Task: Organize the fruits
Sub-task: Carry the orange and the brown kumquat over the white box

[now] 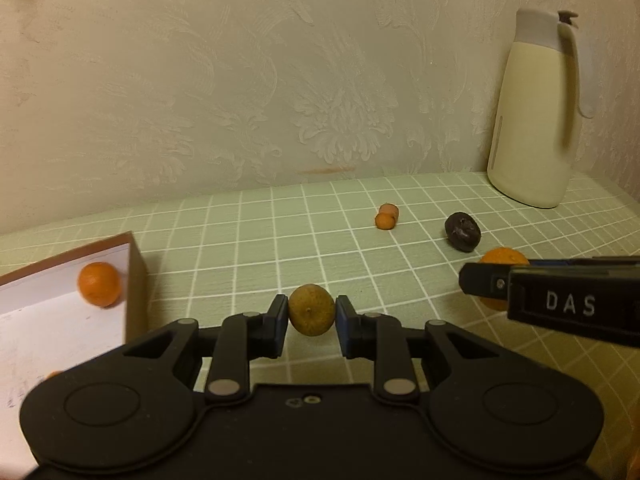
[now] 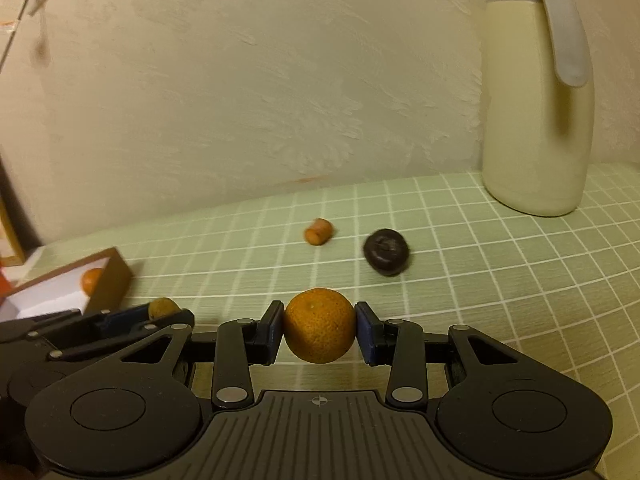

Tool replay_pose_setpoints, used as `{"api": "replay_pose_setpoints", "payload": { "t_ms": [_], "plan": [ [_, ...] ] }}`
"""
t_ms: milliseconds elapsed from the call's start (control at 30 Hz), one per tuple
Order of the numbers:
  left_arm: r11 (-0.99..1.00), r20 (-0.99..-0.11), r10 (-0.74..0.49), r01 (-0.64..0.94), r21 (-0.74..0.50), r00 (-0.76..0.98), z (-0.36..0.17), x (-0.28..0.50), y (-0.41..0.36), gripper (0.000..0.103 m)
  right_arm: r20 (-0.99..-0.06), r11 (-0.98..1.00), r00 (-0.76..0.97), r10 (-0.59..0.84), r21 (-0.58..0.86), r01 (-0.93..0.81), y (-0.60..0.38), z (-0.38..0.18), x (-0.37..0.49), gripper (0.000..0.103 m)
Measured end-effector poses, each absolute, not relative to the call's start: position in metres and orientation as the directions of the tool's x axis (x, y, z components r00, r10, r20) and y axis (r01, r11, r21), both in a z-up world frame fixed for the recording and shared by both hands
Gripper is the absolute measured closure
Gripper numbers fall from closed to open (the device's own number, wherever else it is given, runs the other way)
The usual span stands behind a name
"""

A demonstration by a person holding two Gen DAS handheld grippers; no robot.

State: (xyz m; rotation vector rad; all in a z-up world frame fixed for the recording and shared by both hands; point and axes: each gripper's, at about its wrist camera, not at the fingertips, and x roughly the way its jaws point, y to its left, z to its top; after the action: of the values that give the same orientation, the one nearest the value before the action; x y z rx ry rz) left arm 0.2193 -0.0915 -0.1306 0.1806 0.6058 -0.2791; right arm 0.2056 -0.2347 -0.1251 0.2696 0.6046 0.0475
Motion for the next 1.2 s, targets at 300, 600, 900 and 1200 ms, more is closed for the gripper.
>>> {"api": "replay_pose_setpoints", "payload": {
  "t_ms": [300, 600, 900, 1200],
  "plan": [
    [0.957, -0.551, -0.190, 0.278, 0.079, 0.813, -0.104, 0.182, -0.062, 0.087, -0.513, 0.961, 0.833, 0.204, 0.266, -0.072, -0.206, -0.101, 0.180, 0.064],
    [0.974, -0.537, -0.131, 0.209, 0.086, 0.833, -0.089, 0.143, -0.020, 0.087, -0.473, 0.943, 0.828, 0.301, 0.275, -0.186, -0.167, -0.084, 0.157, 0.064],
    [0.991, -0.518, -0.045, 0.104, 0.084, 0.854, -0.076, 0.120, 0.025, 0.087, -0.455, 0.911, 0.792, 0.406, 0.274, -0.309, -0.115, -0.079, 0.137, 0.064],
    [0.997, -0.497, 0.025, 0.014, 0.073, 0.867, -0.066, 0.103, 0.065, 0.087, -0.425, 0.877, 0.767, 0.480, 0.262, -0.403, -0.073, -0.071, 0.128, 0.064]
  ]
}}
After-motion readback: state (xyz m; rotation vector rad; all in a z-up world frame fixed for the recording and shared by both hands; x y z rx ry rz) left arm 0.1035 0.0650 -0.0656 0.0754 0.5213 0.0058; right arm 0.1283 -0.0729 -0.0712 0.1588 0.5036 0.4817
